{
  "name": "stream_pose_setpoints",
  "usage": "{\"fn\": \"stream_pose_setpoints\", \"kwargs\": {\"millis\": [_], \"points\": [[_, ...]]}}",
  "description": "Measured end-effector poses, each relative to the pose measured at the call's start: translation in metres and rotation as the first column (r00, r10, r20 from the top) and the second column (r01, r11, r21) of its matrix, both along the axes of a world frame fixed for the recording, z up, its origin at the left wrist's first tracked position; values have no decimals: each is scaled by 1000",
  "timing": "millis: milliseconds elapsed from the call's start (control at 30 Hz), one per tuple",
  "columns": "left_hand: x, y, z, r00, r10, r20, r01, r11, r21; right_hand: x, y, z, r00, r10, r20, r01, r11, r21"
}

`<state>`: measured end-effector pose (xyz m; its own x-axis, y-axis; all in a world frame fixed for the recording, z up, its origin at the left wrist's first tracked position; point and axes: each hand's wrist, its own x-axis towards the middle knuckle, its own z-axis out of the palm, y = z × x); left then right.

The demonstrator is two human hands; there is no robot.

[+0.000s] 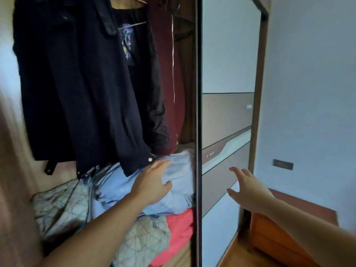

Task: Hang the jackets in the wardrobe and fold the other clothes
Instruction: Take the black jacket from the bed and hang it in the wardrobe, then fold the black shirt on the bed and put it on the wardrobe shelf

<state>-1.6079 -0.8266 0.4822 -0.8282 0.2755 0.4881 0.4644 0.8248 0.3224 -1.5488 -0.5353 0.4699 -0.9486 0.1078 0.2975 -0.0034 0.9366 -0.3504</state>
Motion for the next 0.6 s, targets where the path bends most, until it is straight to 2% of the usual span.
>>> {"fn": "stream_pose_setpoints", "kwargs": {"millis": [167,333,467,600], "points": [[7,9,-33,976,-206,67,204,978,34,79,-8,-29,976,-217,2,217,976,-4],[44,43,-65,909,-386,154,389,921,13,181,-22,-50,919,-390,55,385,920,76],[104,97,-64,797,-581,162,583,811,41,273,-19,-42,837,-546,27,543,837,73],[187,141,-62,701,-699,142,703,711,32,372,-24,-43,720,-694,10,694,720,20]]}}
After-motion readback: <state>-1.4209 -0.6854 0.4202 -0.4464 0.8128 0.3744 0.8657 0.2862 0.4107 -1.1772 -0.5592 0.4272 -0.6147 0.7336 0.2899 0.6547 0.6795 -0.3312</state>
